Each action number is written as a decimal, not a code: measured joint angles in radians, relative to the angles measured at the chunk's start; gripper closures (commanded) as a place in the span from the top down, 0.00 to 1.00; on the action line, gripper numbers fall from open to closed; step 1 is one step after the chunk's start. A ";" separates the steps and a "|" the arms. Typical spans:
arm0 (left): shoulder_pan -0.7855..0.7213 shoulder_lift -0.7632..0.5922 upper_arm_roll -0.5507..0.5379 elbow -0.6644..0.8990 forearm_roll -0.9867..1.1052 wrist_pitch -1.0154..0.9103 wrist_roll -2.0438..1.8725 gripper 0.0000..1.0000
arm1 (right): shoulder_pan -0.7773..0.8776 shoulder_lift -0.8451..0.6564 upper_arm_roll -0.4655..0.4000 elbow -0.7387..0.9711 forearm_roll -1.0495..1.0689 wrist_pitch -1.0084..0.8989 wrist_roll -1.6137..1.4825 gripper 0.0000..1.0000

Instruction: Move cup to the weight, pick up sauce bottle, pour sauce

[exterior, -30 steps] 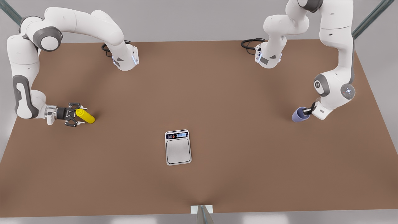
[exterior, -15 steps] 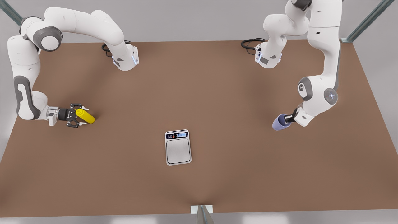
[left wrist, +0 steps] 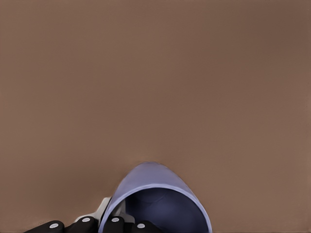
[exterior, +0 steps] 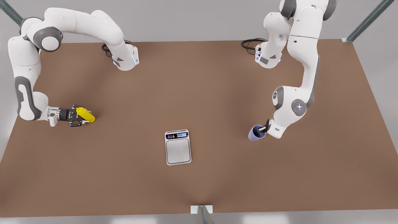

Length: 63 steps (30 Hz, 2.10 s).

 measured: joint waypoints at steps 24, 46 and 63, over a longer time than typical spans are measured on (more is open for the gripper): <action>-0.272 0.263 0.000 0.407 -0.022 -0.026 -0.561 0.21 | 0.012 0.003 0.006 0.006 0.069 -0.029 0.022 0.56; -0.448 0.574 -0.028 0.813 -0.047 0.020 -0.926 0.21 | 0.448 -0.357 0.045 0.347 -0.305 0.202 0.975 0.57; -0.477 0.610 -0.018 0.856 -0.017 0.042 -1.008 0.72 | 0.674 -0.703 0.135 -0.232 -0.850 0.958 1.281 0.57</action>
